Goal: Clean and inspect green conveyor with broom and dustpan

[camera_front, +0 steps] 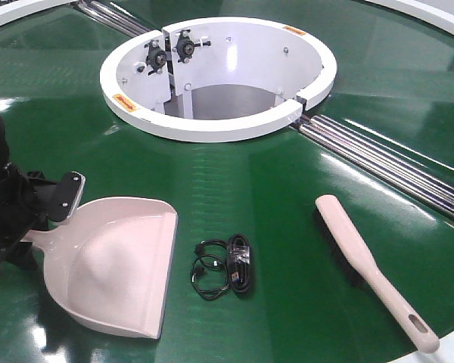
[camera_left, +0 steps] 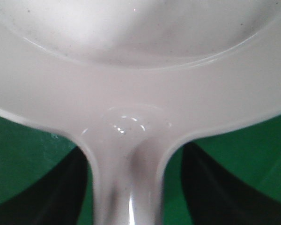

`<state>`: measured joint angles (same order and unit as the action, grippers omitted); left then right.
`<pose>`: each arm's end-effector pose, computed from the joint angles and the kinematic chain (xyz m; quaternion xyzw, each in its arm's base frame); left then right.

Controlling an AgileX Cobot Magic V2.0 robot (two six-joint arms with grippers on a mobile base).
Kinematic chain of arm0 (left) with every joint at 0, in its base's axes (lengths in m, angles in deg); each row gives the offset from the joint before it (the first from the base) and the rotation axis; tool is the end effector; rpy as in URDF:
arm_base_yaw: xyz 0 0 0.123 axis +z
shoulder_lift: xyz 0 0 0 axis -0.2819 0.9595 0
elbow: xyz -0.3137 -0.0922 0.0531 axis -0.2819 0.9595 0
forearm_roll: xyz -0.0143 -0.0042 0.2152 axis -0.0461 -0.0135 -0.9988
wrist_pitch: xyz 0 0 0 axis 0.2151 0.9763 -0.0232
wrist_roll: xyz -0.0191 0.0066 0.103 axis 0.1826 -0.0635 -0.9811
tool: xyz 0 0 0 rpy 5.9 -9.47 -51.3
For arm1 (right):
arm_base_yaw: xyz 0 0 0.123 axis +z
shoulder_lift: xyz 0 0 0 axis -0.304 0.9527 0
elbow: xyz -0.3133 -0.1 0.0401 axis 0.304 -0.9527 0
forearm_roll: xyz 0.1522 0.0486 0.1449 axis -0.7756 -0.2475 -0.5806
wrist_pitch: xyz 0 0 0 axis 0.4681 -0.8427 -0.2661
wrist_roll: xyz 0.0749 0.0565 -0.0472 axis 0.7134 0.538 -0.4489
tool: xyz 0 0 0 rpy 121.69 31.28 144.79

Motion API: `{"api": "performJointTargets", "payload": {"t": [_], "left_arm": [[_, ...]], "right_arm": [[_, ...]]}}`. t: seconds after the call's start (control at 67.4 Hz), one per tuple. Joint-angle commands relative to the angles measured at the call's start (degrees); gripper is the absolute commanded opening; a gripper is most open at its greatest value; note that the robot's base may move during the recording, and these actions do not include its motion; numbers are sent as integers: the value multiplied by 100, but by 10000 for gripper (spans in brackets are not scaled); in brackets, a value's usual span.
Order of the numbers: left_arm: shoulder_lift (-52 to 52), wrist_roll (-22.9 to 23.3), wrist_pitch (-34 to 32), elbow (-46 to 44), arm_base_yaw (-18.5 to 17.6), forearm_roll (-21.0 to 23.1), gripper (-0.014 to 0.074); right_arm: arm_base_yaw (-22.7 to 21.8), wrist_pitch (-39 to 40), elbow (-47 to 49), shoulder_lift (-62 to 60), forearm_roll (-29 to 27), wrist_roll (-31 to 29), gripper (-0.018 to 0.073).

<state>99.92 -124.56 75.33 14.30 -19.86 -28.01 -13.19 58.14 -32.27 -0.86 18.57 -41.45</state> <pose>0.3124 -0.0204 0.2563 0.7018 0.7123 0.0021 0.0119 -0.0126 -0.0009 0.1938 -0.0526 0.7208 0.0046 0.6911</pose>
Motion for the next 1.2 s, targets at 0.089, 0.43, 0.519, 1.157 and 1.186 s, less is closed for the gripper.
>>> {"api": "performJointTargets", "payload": {"t": [0.089,0.43,0.519,1.157,1.186], "left_arm": [[-325,41,19,-169,-37,33,142],[-695,565,68,-176,-241,-282,-7],[-695,959,117,-176,-441,-575,-7],[-612,1497,156,-176,-790,-580,-7],[-579,1504,156,-176,-790,-580,-7]], "right_arm": [[-41,424,-74,-104,50,-1,-10],[-41,424,-74,-104,50,-1,-10],[-41,430,-74,-104,50,-1,-10],[-41,430,-74,-104,50,-1,-10],[-41,430,-74,-104,50,-1,-10]]}}
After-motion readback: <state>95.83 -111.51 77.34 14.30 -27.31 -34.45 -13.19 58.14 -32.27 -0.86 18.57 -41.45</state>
